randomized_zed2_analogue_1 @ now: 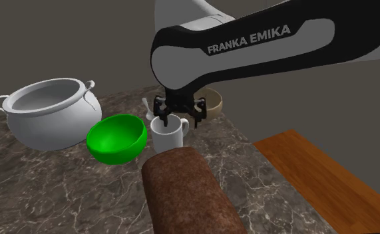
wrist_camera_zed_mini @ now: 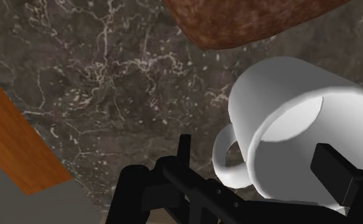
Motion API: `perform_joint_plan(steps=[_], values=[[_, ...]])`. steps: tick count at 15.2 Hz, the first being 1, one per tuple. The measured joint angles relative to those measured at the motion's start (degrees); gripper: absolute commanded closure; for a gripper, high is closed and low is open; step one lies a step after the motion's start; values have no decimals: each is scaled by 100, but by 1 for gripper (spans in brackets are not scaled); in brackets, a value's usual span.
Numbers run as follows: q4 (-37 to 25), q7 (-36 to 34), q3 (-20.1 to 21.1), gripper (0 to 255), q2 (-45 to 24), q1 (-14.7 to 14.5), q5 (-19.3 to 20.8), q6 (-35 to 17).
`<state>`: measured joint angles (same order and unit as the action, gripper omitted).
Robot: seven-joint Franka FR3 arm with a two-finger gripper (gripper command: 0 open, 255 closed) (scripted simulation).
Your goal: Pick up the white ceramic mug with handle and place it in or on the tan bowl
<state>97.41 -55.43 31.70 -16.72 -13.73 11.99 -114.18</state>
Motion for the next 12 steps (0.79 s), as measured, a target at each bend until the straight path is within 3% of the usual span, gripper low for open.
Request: perform_joint_plan(steps=[10, 11, 12], values=[[201, -57, -36, 0, -122, -11, 88, -304], [201, -57, -36, 255, -122, -11, 88, -304], [201, -57, -36, 255, -122, -11, 88, -304]])
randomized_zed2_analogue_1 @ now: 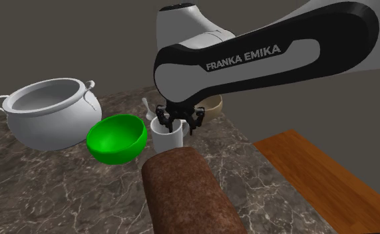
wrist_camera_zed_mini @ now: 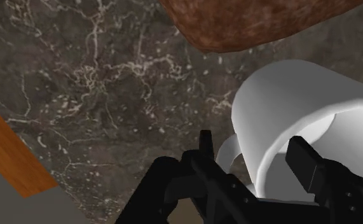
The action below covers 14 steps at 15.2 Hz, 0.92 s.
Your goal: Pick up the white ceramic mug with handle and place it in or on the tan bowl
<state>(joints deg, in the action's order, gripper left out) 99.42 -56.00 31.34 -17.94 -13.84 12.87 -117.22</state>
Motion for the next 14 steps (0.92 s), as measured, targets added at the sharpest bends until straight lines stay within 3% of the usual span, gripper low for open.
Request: perform_joint_plan(steps=[9, 14], values=[[1, 0, 0, 255, 2, 0, 0, 2], [-182, 54, 29, 255, 102, 12, -75, 267]])
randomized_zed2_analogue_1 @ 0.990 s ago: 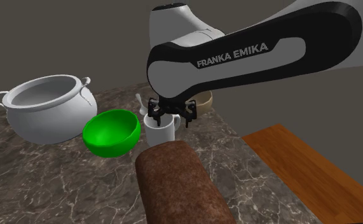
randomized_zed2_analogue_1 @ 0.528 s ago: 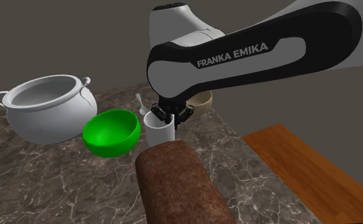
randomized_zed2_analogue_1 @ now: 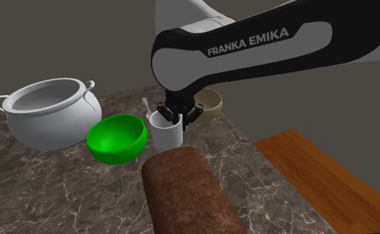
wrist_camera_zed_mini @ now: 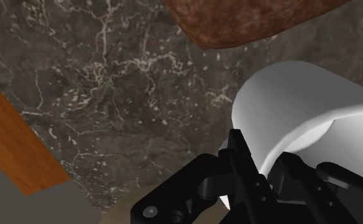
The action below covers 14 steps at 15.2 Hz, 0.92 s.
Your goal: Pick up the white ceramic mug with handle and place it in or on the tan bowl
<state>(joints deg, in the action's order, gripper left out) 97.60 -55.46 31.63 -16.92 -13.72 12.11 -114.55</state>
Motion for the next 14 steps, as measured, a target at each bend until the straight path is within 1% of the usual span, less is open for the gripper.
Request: perform_joint_plan(steps=[14], values=[[-903, 128, 60, 255, 150, -31, -134, 1021]])
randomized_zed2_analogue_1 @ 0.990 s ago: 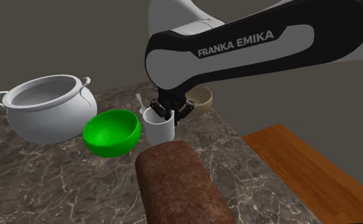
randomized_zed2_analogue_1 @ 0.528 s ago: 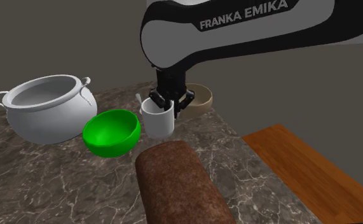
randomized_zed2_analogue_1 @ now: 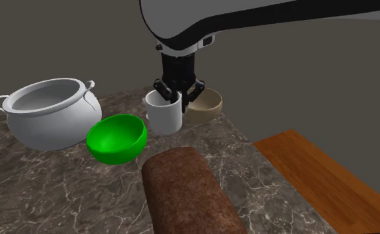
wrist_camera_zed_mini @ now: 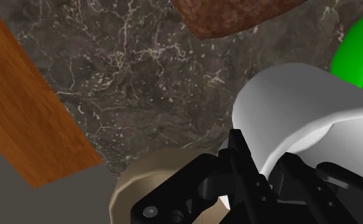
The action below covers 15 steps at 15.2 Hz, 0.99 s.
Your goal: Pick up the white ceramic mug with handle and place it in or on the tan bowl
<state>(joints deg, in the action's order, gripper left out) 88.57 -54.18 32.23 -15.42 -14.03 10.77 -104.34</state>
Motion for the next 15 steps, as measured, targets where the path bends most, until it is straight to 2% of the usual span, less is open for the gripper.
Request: perform_joint_plan(steps=[15], values=[[-1384, 88, 11, 255, -212, -154, 85, 1186]])
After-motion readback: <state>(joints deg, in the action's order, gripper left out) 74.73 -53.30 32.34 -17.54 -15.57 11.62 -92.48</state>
